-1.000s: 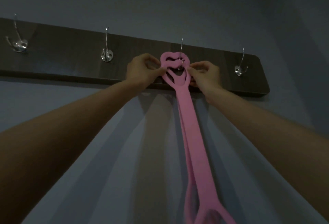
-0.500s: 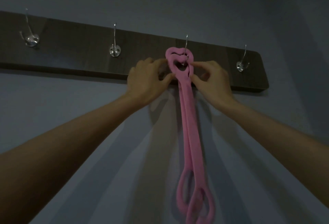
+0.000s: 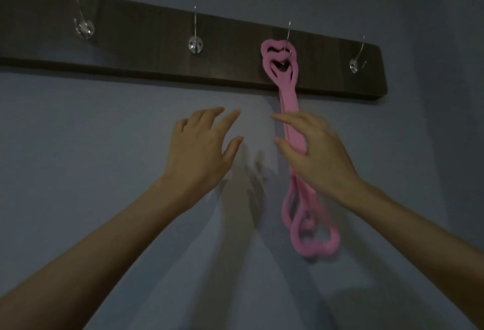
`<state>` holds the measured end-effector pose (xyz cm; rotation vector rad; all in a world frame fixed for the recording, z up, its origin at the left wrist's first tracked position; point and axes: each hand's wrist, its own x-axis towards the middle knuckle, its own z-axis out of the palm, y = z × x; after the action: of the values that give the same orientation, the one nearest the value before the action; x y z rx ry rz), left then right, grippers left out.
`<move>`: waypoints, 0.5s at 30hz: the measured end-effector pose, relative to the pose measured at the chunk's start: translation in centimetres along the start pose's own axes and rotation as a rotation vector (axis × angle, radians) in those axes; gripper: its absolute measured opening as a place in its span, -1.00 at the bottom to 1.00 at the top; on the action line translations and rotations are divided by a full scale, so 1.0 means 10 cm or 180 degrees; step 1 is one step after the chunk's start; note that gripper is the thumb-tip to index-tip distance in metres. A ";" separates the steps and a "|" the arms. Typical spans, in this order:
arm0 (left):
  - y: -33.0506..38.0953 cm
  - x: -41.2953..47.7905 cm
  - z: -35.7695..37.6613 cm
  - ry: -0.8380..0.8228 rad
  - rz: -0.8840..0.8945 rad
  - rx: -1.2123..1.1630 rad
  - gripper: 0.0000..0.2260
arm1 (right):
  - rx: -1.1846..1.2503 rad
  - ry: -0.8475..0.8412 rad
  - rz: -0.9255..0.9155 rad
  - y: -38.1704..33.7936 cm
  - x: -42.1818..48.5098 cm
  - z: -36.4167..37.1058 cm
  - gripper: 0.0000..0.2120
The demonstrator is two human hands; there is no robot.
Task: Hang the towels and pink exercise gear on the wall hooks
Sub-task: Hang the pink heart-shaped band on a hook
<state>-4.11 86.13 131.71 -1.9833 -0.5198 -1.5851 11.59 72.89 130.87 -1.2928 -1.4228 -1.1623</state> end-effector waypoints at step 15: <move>-0.09 -1.56 -0.87 -0.0865 0.0185 -0.0089 -0.56 | -0.0012 -0.0767 0.0428 -1.13 -1.46 -0.08 -0.63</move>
<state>-14.91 81.92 118.12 -2.2288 -0.5403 -1.3017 1.58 69.05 115.82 -1.5475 -1.4786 -0.9446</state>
